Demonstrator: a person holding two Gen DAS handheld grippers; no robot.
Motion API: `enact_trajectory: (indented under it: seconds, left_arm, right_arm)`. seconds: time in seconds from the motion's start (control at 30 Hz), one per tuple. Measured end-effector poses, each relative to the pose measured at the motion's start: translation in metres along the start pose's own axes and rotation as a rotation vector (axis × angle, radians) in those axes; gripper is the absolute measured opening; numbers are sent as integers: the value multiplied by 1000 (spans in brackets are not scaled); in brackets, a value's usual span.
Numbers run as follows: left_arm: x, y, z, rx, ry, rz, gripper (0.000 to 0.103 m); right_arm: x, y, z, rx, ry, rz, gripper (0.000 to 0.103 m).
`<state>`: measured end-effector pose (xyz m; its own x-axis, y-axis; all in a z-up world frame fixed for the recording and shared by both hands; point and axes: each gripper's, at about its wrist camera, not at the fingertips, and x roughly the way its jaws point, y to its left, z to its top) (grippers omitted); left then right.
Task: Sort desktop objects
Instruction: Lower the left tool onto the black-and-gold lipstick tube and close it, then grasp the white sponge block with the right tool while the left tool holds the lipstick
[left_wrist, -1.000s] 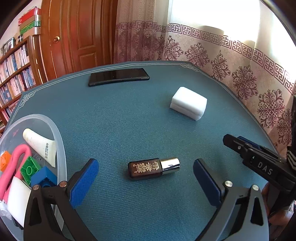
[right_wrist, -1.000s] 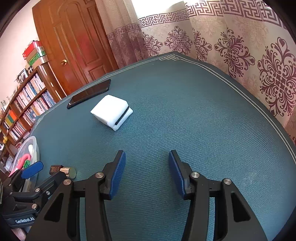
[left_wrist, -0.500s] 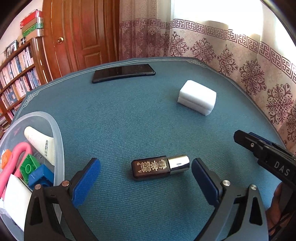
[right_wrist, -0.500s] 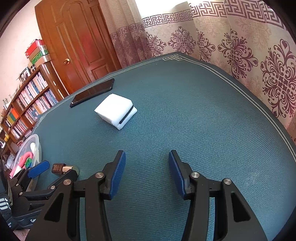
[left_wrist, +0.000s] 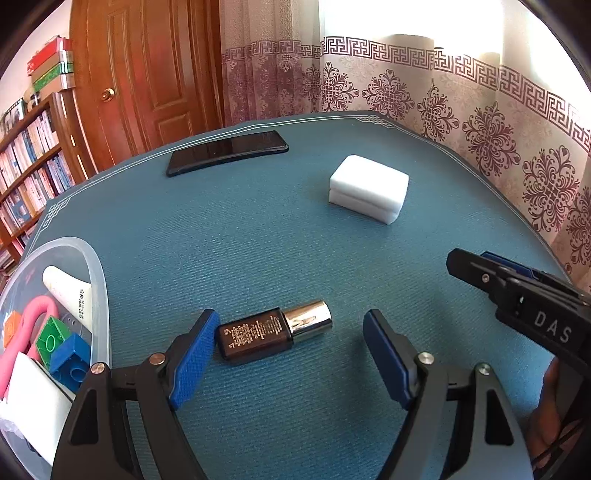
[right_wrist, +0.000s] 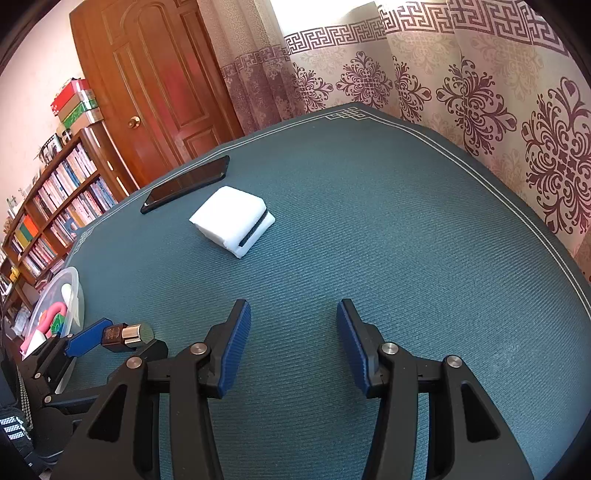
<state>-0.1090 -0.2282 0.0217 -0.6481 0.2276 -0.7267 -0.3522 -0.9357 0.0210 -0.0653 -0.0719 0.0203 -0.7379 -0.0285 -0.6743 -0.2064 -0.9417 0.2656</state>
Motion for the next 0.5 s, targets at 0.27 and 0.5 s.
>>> enact_trajectory:
  seconds: [0.27,0.5]
  left_arm:
    - [3,9,0,-57,12,-34,75]
    - [0,17,0,-104,-11,-51,66]
  right_arm:
    - [2,2,1,1,18,30,52]
    - [4,15,7,-53,21,59,52]
